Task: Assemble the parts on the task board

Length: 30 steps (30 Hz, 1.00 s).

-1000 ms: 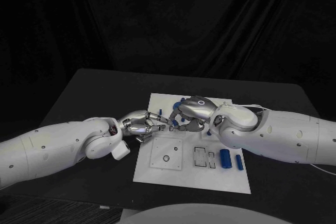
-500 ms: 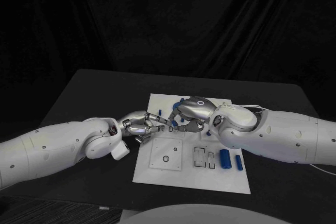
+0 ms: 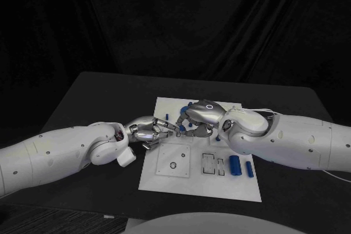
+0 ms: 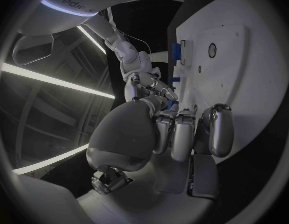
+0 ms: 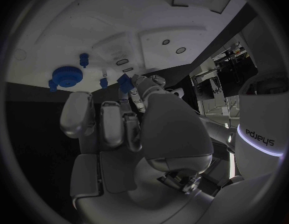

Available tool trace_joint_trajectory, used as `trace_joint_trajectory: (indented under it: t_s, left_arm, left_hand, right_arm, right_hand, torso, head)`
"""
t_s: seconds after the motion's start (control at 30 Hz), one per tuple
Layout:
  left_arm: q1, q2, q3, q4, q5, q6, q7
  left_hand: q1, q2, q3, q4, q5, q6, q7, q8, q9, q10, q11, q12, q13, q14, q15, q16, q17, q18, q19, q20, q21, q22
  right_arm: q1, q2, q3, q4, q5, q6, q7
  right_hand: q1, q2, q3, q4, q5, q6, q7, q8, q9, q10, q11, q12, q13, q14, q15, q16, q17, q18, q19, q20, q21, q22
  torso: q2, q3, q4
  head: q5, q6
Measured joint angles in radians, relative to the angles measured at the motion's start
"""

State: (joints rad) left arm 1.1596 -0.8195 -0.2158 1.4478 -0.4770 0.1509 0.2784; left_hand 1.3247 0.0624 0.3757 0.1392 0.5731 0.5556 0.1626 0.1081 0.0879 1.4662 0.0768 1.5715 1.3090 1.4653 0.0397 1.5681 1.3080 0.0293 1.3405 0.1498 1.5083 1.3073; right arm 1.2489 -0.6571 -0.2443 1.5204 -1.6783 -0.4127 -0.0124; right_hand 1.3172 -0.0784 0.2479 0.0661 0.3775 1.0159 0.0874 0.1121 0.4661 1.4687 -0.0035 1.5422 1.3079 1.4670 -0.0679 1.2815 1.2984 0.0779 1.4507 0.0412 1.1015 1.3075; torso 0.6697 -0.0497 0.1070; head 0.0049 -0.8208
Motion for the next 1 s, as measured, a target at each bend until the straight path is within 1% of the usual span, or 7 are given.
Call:
trace_joint_trajectory:
  t_s: [0.07,0.33,0.4,0.7,0.9,1.0]
  left_arm:
    - [0.0,0.001,0.0,0.0,0.0,0.002,-0.001]
    - [0.0,0.003,0.0,0.001,0.0,0.006,-0.002]
    - [-0.001,0.004,0.0,0.001,0.0,0.006,-0.002]
    - [-0.001,0.007,-0.001,0.001,0.0,0.005,-0.001]
    - [-0.002,0.007,-0.001,0.001,-0.001,0.005,-0.002]
    - [-0.002,0.007,-0.001,0.002,-0.001,0.005,-0.002]
  left_hand:
    - [0.0,0.0,0.002,-0.002,0.0,0.004,0.004,0.0,0.0,0.0,0.0,0.0,0.0,0.0,0.0,0.0,0.0,0.0,0.0,0.0,-0.004,0.0]
    - [0.0,0.0,0.003,-0.003,0.0,0.004,0.004,0.0,0.0,0.0,0.0,0.0,0.0,0.0,0.0,0.0,0.0,0.0,0.0,0.0,-0.004,0.0]
    - [0.0,0.0,0.003,-0.003,0.0,0.004,0.004,0.0,0.0,-0.001,0.007,0.0,0.0,0.0,0.0,0.0,0.0,0.0,0.0,0.0,-0.004,0.0]
    - [0.0,0.0,0.003,-0.003,0.0,0.004,0.004,0.0,0.0,0.0,0.007,0.0,0.0,0.0,0.0,0.0,0.0,0.0,0.0,0.0,-0.004,0.0]
    - [0.0,0.0,0.003,-0.003,0.0,0.004,0.004,0.0,0.0,0.0,0.007,0.0,0.0,0.0,0.0,0.0,0.0,0.0,0.0,0.0,-0.004,0.0]
    - [0.0,0.0,0.005,-0.005,0.0,0.004,0.004,0.0,0.0,0.0,0.007,0.0,0.0,0.0,0.0,0.0,0.0,0.0,-0.004,0.004,-0.004,0.0]
  right_arm:
    - [0.0,0.0,0.0,0.0,0.0,0.0,0.0]
    - [0.0,0.001,0.0,-0.002,0.0,0.002,-0.002]
    - [0.0,0.001,0.0,-0.002,0.0,0.003,-0.002]
    - [0.0,0.003,0.0,-0.003,0.0,0.012,-0.004]
    - [0.0,0.004,0.0,-0.003,0.0,0.018,-0.006]
    - [0.0,0.004,0.0,-0.004,0.0,0.022,-0.007]
  right_hand:
    - [0.0,0.0,0.0,0.0,0.0,0.0,0.0,-0.001,0.0,0.0,0.0,0.0,0.0,0.0,0.0,0.0,0.0,0.0,0.0,0.0,0.0,0.0]
    - [0.0,0.0,0.0,0.0,0.0,0.0,0.0,-0.004,0.0,0.0,0.0,0.0,0.0,0.0,0.0,0.0,-0.002,0.0,0.0,0.0,0.0,0.0]
    - [0.0,0.0,0.0,0.0,0.0,0.0,0.0,-0.004,0.0,0.0,0.0,0.0,0.0,0.0,0.0,0.0,-0.002,0.0,0.0,0.0,0.0,0.0]
    - [0.0,0.0,0.003,0.003,-0.007,-0.002,0.002,-0.005,-0.005,0.0,0.0,0.0,0.0,0.0,0.0,-0.008,-0.006,0.0,0.0,0.0,-0.005,0.0]
    - [0.0,0.0,0.003,0.003,-0.007,-0.002,0.002,-0.008,-0.006,0.0,0.0,0.0,0.0,0.0,0.0,-0.008,-0.006,0.0,0.0,0.0,-0.005,0.0]
    - [0.0,0.0,0.003,0.003,-0.007,-0.004,0.004,-0.01,-0.007,0.0,0.0,0.0,0.0,0.0,0.0,-0.008,-0.006,0.0,0.0,0.0,-0.005,0.0]
  torso:
    - [0.0,0.0,0.0]
    - [0.0,-0.0002,-0.0001]
    - [0.0,-0.0002,-0.0001]
    - [0.0,-0.0005,-0.0001]
    - [0.0,-0.0005,0.0001]
    - [0.0,-0.0005,0.0002]
  head:
    - [0.0,0.0]
    - [-0.001,-0.002]
    - [-0.001,-0.002]
    - [-0.007,-0.002]
    - [-0.009,-0.002]
    - [-0.009,-0.002]
